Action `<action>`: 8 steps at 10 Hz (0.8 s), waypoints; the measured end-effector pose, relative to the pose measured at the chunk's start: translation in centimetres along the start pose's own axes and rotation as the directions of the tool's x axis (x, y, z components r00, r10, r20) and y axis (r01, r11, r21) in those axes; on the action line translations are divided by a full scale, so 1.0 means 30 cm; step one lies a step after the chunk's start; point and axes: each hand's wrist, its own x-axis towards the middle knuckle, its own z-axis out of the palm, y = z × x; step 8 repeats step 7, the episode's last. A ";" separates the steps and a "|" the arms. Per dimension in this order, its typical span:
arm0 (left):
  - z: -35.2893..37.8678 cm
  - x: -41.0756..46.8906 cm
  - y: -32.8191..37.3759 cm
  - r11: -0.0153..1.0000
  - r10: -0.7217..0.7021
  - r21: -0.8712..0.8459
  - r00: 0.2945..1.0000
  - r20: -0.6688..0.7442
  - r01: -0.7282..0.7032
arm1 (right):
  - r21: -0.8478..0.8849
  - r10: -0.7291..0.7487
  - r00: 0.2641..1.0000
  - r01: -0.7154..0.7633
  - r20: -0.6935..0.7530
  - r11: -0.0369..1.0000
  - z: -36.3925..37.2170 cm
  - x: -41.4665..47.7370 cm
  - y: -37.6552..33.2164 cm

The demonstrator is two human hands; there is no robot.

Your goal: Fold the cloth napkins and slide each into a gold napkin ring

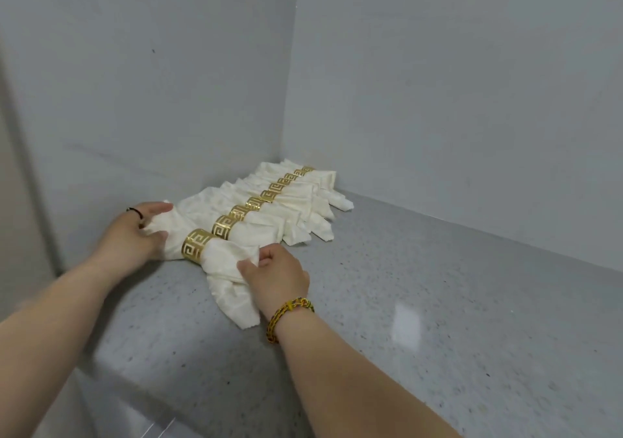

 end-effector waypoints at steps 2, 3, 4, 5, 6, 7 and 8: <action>0.062 0.057 -0.042 0.998 0.004 0.056 0.999 0.034 -0.006 | -0.103 -0.011 1.000 0.010 -0.013 0.995 0.007 0.072 0.039; 0.064 0.061 -0.058 0.998 0.012 0.056 0.998 0.063 -0.016 | -0.088 0.000 1.000 -0.001 -0.008 0.996 0.003 0.083 0.046; 0.066 0.050 -0.055 0.998 -0.002 0.067 0.997 0.079 -0.004 | -0.080 -0.019 0.999 0.017 -0.027 0.997 0.003 0.084 0.056; 0.060 0.040 -0.053 0.991 0.007 0.130 0.997 0.072 -0.016 | -0.107 -0.065 0.998 0.063 -0.018 0.992 0.005 0.075 0.066; 0.050 0.022 -0.036 0.982 0.043 0.183 0.997 0.056 -0.053 | -0.034 -0.042 0.998 0.040 -0.044 0.999 -0.003 0.064 0.057; 0.040 -0.013 -0.012 0.975 0.054 0.220 0.997 -0.049 -0.042 | 0.189 0.054 0.992 -0.031 -0.116 0.981 -0.019 0.044 0.060; 0.040 -0.013 -0.012 0.975 0.054 0.220 0.997 -0.049 -0.042 | 0.189 0.054 0.992 -0.031 -0.116 0.981 -0.019 0.044 0.060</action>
